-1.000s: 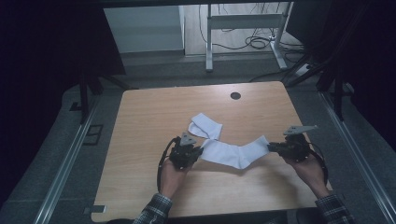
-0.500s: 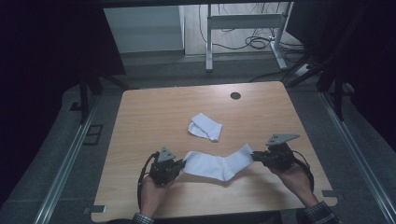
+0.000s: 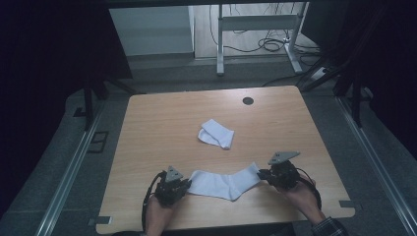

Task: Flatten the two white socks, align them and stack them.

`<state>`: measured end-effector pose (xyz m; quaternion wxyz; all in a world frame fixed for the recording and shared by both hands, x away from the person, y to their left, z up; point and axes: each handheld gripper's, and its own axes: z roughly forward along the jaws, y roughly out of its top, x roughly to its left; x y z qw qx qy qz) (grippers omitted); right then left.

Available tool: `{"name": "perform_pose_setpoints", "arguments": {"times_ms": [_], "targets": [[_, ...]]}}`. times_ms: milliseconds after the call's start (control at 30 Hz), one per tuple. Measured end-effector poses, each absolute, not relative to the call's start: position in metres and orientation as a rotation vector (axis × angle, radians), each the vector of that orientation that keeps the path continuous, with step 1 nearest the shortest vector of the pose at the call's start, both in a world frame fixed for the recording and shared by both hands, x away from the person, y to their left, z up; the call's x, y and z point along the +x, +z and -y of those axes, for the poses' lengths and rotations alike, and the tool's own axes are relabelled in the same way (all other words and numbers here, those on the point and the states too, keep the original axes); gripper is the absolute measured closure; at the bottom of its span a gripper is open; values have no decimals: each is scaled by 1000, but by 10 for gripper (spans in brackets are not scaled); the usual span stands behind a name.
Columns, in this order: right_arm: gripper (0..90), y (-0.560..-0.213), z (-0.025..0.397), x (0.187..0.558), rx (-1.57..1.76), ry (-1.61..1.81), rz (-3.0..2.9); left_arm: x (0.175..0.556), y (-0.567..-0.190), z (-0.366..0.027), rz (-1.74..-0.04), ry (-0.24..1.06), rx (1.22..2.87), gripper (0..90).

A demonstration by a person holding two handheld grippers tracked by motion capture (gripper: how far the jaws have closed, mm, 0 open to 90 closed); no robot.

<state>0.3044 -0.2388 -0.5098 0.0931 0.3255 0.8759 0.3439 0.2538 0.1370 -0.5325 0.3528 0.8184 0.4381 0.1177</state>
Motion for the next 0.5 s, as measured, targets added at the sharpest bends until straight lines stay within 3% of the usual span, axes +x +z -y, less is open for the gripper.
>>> {"name": "perform_pose_setpoints", "arguments": {"times_ms": [133,333,500], "targets": [[771,-517,239,303,966,985,-2615,255,-535,-138,-1147,289,2102,812],[635,-507,250,307,986,1049,-2537,259,-526,-146,-1163,315,2052,639],[555,-508,261,314,1034,1049,-2505,268,-519,-150,-1167,322,2047,573]]}}
